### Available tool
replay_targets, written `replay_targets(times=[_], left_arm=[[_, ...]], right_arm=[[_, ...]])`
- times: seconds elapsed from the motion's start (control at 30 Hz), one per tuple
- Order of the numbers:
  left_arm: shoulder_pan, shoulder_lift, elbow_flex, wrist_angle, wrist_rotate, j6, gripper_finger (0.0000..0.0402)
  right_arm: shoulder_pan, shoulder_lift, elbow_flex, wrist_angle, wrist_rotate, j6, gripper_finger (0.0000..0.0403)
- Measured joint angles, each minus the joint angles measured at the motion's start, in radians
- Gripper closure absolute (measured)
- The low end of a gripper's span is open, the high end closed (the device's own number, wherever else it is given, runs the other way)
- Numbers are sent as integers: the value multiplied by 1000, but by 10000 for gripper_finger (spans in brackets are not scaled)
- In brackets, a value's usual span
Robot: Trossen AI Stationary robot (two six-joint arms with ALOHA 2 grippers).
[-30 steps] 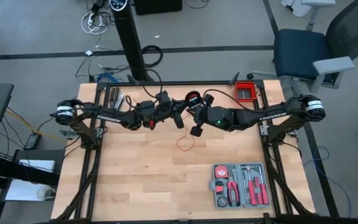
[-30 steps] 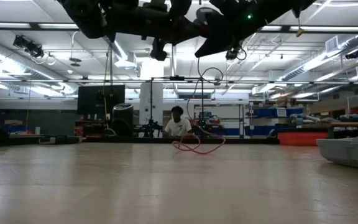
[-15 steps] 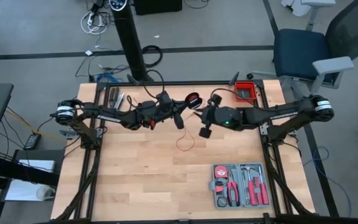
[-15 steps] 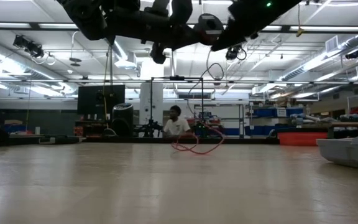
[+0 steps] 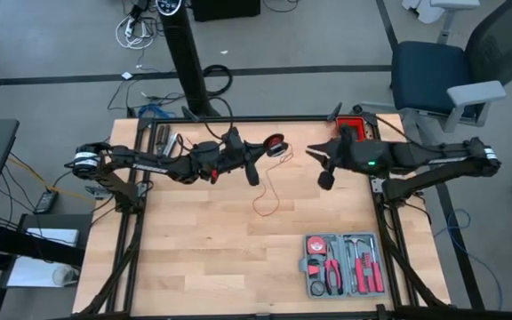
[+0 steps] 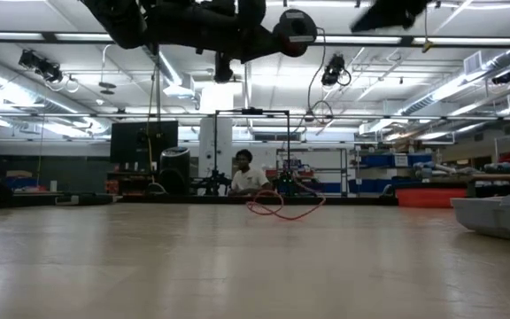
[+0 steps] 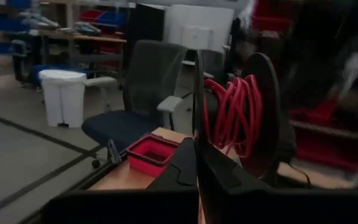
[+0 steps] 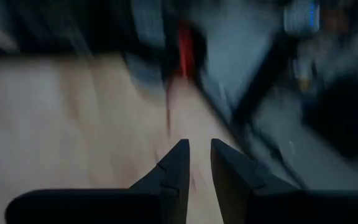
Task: Coil cords
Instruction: Coil the wire
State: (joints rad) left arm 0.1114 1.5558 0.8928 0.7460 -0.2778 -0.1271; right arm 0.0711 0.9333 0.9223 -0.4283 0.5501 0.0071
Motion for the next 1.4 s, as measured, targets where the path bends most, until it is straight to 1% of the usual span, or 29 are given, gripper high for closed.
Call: replay_targets(times=[0.07,0.17,0.27,0.3,0.63,0.77,1.03,1.17,1.27,1.37,1.4], left_arm=[[0,0,0,7,45,61,401],[0,0,0,1,139,164,401],[0,0,0,-11,181,198,401],[0,0,0,-11,187,198,401],[0,1,0,-23,204,199,401],[0,1,0,-19,235,200,401],[0,1,0,-11,247,197,401],[0,1,0,10,248,169,401],[0,1,0,15,247,162,401],[3,1,0,17,238,151,401],[3,1,-1,14,237,151,401]], right_arm=[[28,-22,-26,157,-21,-75,341],[41,-19,-63,324,-112,-160,338],[36,3,-82,414,-215,-181,334],[35,13,-85,427,-227,-185,332],[20,100,-87,506,-235,-220,319],[18,124,-87,529,-237,-239,320],[18,136,-86,535,-240,-244,321],[15,137,-86,524,-240,-237,326],[6,146,-86,527,-236,-232,341],[-12,158,-89,538,-247,-220,384],[-16,159,-92,538,-260,-218,390]])
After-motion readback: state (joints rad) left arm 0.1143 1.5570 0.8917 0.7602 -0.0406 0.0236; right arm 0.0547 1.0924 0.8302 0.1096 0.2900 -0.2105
